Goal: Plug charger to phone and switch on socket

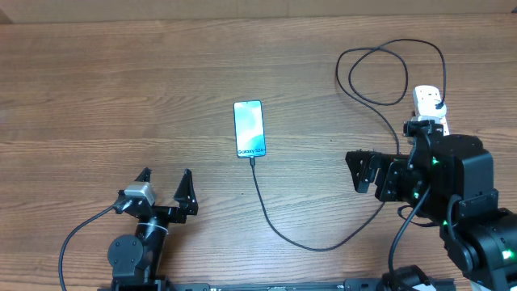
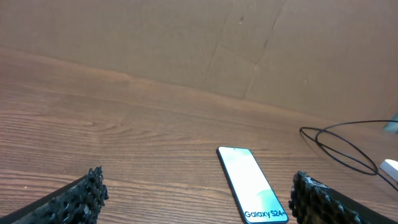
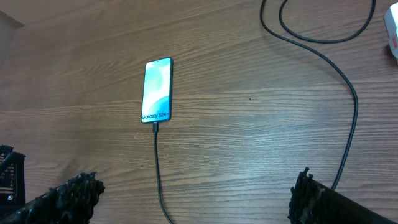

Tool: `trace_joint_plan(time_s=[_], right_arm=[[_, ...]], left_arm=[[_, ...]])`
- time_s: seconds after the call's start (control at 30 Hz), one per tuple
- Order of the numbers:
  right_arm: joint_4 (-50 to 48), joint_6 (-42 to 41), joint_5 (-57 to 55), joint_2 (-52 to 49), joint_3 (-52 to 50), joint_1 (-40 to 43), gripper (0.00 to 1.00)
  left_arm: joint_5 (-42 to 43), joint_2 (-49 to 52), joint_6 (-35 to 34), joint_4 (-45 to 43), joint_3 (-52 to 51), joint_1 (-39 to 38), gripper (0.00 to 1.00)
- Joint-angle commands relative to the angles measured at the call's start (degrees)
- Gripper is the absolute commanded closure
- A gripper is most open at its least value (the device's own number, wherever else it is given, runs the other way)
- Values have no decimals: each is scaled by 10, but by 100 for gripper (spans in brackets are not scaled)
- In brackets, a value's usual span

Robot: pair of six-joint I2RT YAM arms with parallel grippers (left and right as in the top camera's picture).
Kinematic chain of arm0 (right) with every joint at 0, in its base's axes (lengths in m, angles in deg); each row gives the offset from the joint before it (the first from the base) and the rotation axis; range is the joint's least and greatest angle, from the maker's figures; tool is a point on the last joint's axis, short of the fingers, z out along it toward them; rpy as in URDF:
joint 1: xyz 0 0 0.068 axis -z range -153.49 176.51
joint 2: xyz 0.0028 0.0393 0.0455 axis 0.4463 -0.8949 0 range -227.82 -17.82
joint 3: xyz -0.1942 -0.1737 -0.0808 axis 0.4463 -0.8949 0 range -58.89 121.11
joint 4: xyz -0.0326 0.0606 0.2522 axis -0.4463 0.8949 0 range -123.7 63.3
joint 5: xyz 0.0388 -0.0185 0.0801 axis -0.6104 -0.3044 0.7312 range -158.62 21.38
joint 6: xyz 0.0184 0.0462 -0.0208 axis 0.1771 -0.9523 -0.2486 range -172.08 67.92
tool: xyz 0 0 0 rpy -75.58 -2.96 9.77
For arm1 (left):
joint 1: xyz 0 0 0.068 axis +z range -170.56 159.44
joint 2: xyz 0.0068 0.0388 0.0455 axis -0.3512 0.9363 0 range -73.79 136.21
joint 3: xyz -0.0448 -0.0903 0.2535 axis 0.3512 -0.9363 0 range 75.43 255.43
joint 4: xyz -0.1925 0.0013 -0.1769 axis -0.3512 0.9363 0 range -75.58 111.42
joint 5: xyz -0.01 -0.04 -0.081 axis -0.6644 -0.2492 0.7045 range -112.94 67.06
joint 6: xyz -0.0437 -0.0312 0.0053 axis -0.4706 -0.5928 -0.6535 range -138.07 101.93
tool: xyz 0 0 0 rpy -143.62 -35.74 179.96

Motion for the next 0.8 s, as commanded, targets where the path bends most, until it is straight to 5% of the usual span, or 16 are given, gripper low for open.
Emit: trace_joint_plan(time_s=[0.0, 0.4, 0.77], right_arm=[[-1, 3, -1, 3, 9, -3, 0], [-10, 10, -30, 3, 8, -3, 0], [-215, 35, -46, 116, -163, 23, 0]], left_arm=[[-2, -7, 13, 0, -3, 4, 0], [-2, -7, 13, 0, -3, 4, 0], [-2, -7, 13, 0, -3, 4, 0]])
